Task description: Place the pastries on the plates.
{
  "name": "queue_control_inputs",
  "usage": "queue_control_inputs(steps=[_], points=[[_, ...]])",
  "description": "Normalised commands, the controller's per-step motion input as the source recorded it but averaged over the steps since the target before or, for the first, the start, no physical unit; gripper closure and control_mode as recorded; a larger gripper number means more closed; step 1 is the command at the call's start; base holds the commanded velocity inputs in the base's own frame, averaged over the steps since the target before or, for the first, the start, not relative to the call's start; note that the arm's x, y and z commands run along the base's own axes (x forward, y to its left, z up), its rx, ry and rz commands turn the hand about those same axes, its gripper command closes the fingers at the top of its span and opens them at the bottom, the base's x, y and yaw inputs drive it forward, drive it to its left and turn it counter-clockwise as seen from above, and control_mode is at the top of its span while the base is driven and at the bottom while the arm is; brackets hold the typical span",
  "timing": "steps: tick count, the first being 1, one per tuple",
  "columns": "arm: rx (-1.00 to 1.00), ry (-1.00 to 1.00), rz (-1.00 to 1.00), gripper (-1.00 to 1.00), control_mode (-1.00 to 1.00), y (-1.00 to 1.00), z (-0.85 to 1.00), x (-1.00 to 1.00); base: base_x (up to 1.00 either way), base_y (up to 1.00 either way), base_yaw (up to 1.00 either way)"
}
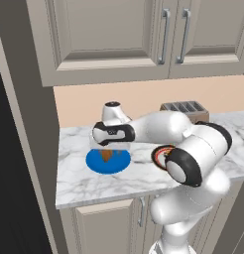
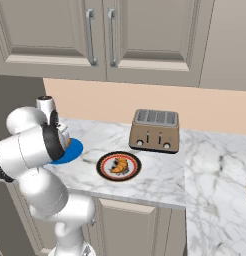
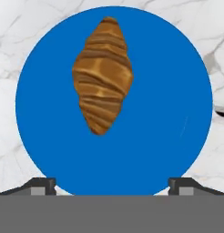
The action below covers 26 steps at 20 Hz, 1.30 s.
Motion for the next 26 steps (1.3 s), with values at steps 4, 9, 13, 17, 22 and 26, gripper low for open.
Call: queue_control_inputs(steps=[4, 9, 13, 17, 22, 26], points=[[0.01, -0.02, -0.04, -1.0, -1.0, -0.22, 0.36, -1.0, 0.0, 0.0, 0.0], [0.0, -0.04, -0.02, -1.0, -1.0, -0.17, 0.09, -0.63, 0.0, 0.0, 0.0], [0.0, 0.0, 0.0, -1.0, -1.0, -0.03, 0.0, -0.03, 0.0, 0.0, 0.0], [0.0, 0.0, 0.04, -1.0, -1.0, -0.18, 0.0, -0.15, 0.0, 0.0, 0.0], [-0.03, 0.0, 0.01, -1.0, -1.0, -0.03, -0.03, -0.05, 0.0, 0.0, 0.0], [0.0, -0.28, 0.0, -1.0, -1.0, 0.0, 0.31, -0.55, 0.0, 0.0, 0.0]])
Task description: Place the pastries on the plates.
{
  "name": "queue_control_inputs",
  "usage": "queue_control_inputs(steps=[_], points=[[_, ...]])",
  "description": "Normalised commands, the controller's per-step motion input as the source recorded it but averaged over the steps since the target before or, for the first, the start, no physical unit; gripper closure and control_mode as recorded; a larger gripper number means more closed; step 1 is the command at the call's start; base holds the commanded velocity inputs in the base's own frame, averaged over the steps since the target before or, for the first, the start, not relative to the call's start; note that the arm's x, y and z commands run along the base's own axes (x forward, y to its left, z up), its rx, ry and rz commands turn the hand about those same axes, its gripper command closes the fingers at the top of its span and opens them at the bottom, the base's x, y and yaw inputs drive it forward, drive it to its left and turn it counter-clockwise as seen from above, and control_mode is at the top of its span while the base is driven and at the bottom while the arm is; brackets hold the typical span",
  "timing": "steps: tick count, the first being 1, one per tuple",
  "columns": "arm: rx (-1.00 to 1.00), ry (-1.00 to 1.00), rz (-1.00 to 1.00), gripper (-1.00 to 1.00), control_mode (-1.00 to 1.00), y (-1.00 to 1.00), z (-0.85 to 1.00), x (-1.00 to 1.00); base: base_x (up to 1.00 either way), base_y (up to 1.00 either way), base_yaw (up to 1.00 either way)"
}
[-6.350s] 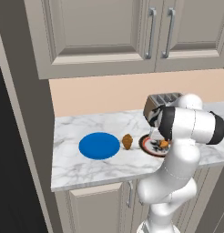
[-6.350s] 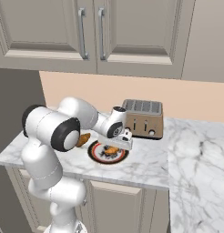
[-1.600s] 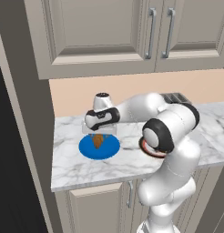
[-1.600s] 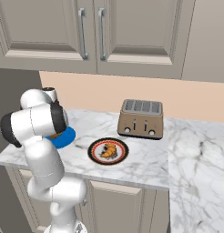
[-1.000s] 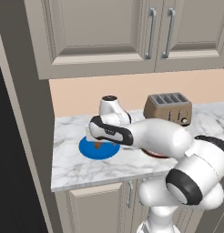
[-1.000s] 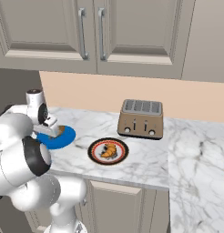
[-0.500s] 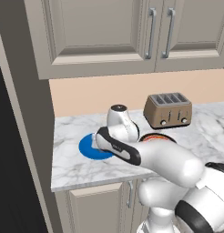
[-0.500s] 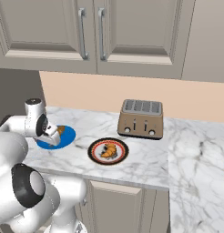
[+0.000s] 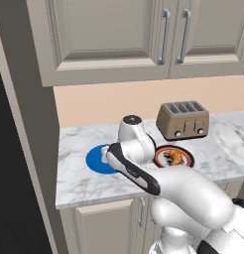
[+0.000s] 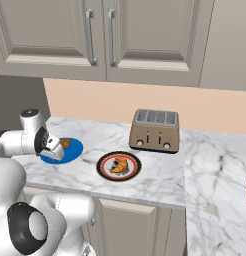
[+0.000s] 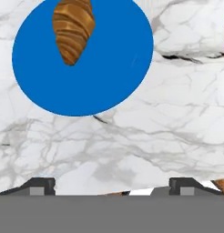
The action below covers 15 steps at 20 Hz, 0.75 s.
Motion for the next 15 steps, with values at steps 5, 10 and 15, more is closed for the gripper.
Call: queue_control_inputs(steps=[5, 10, 15], points=[[0.03, -0.35, 0.0, -1.0, -1.0, 0.0, 0.66, -0.54, 0.0, 0.0, 0.0], [0.18, -0.27, 0.0, -1.0, -1.0, 0.0, 0.78, -0.38, 0.0, 0.0, 0.0], [0.22, -0.2, 0.01, -1.0, -1.0, 0.0, 0.72, -0.19, 0.0, 0.0, 0.0]])
